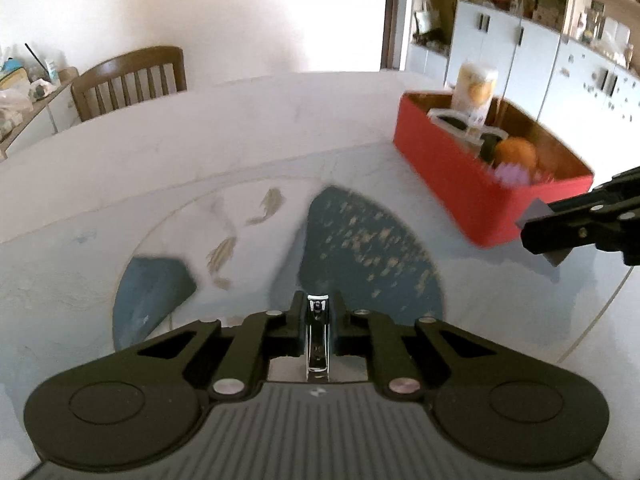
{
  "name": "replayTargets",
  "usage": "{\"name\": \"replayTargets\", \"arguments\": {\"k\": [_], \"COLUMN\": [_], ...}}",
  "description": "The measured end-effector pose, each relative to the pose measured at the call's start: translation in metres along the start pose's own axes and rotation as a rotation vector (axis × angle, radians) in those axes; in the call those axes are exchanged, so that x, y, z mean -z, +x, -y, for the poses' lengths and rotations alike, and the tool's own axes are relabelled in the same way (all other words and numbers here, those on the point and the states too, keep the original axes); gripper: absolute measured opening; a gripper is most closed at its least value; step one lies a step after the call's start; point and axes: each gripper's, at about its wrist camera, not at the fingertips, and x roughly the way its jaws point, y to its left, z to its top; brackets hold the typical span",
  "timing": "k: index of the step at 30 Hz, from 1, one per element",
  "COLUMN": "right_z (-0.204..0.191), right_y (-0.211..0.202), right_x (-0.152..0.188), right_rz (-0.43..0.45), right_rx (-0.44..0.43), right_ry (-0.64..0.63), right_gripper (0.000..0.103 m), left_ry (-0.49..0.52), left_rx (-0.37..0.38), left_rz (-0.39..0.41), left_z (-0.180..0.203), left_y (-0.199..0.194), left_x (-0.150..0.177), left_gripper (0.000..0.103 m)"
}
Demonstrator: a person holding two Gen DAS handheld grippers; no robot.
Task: Organize rigid objects
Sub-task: 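Carry the nail clipper with the left tool while the right tool carries the purple cylinder to the box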
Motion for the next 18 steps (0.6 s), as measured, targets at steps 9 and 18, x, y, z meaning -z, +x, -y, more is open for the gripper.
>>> {"name": "replayTargets", "arguments": {"k": [9, 18], "right_z": [0.057, 0.104], "right_y": [-0.029, -0.039], "right_x": [-0.006, -0.011], "right_rz": [0.074, 0.111], "right_rx": [0.028, 0.064], "right_ry": [-0.005, -0.015], "right_gripper": [0.018, 0.018], "left_ry": [-0.004, -0.052], "left_rx": [-0.051, 0.019], "left_rz": [0.135, 0.179], "left_z": [0.035, 0.066], "left_y": [-0.022, -0.028], "left_x": [-0.033, -0.09], "left_gripper": [0.01, 0.01]}}
